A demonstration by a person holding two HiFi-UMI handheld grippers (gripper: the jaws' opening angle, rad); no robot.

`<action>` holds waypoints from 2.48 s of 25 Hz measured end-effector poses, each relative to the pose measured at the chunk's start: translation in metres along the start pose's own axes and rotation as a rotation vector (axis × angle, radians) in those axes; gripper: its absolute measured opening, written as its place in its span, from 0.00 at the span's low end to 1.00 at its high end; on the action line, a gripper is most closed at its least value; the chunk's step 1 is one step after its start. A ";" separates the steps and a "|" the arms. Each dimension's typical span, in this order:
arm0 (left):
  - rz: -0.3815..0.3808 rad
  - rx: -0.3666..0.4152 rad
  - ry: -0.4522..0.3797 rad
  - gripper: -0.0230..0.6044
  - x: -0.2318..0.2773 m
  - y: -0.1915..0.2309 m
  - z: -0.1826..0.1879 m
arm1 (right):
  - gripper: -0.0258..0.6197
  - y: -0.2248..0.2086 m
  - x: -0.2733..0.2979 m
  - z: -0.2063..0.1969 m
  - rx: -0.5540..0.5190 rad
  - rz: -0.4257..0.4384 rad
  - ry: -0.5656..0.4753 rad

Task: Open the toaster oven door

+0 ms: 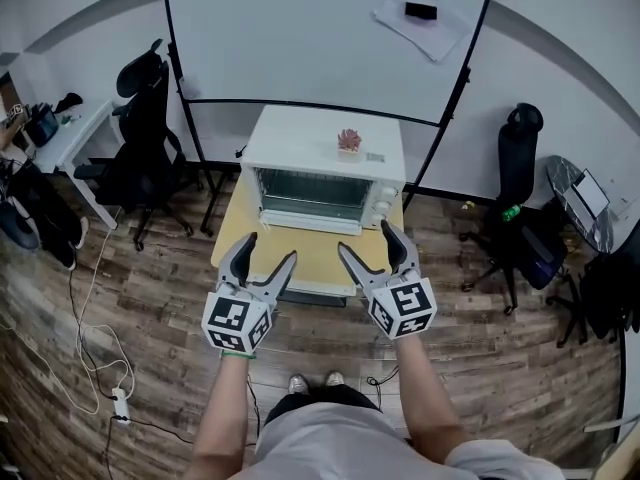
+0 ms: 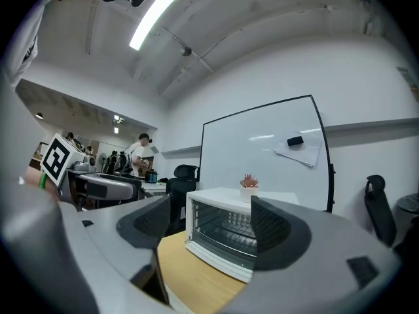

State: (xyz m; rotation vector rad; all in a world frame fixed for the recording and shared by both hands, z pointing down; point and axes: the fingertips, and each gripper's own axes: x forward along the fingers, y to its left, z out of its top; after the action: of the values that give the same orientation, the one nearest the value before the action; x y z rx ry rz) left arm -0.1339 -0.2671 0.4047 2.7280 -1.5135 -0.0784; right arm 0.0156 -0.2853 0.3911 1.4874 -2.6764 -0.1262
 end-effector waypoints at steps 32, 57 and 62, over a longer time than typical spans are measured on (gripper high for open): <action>0.097 -0.256 0.527 0.52 -0.024 0.020 -0.268 | 0.60 0.035 -0.023 -0.287 0.224 -0.031 0.621; 0.298 -1.306 0.160 0.43 -0.011 0.051 -0.378 | 0.50 0.044 0.003 -0.384 1.325 -0.236 0.352; 0.296 -1.325 0.121 0.41 -0.004 0.059 -0.379 | 0.45 0.041 0.003 -0.388 1.395 -0.253 0.287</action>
State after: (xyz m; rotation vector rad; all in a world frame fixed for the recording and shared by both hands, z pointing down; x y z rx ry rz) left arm -0.1651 -0.2973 0.7860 1.4238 -1.1256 -0.6236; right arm 0.0215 -0.2797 0.7816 1.7490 -2.1906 2.0704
